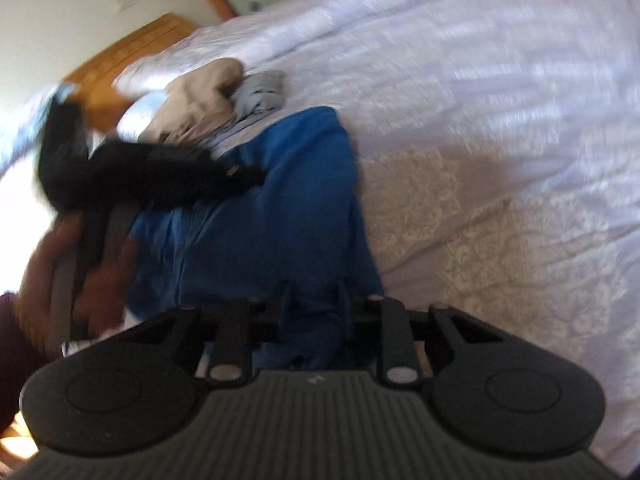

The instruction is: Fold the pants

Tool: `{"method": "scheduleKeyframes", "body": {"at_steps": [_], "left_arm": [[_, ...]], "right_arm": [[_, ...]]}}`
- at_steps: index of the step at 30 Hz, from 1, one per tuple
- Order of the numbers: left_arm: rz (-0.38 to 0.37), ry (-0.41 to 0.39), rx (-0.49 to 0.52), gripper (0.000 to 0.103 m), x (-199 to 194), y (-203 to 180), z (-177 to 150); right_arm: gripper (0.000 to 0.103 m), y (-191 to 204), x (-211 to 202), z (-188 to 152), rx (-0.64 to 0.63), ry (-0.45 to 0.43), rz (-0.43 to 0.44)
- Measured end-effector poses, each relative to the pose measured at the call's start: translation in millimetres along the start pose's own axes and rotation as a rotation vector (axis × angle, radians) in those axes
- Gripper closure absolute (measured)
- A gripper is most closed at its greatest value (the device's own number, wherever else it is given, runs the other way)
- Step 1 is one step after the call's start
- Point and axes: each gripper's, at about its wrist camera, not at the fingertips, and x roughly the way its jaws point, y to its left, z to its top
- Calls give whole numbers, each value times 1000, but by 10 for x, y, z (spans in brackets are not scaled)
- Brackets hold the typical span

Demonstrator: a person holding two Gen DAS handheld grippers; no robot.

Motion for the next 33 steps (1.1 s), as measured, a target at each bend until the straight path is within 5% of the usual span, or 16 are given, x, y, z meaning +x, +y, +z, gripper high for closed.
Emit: {"method": "scheduleKeyframes", "body": {"at_steps": [3,6,9,12,17,24,28,33], "left_arm": [[-44,11,-97,96,59,171,24],[-35,16,-91,96,-42,151,15],[-55,-24,-106,79,-278,127,-4],[-127,-77,-138,76,-597,130,-97],[-183,-79,-186,76,-764,178,-333],[-72,14,-189,81,-395,333,-467],[-96,31,-249,88,-345,456,-433],[-119,-7,-264,76,-596,554,-353]], "right_arm": [[77,-23,-60,-90,26,-11,-8],[77,-70,-111,-103,29,-11,-5],[75,-93,-223,-62,58,-24,4],[72,-201,-453,-66,159,-121,44],[44,-409,-473,-55,307,-160,42],[43,-325,-179,-157,412,-88,64],[84,-260,-108,-90,445,-44,45],[86,-72,-196,29,469,-89,105]]}}
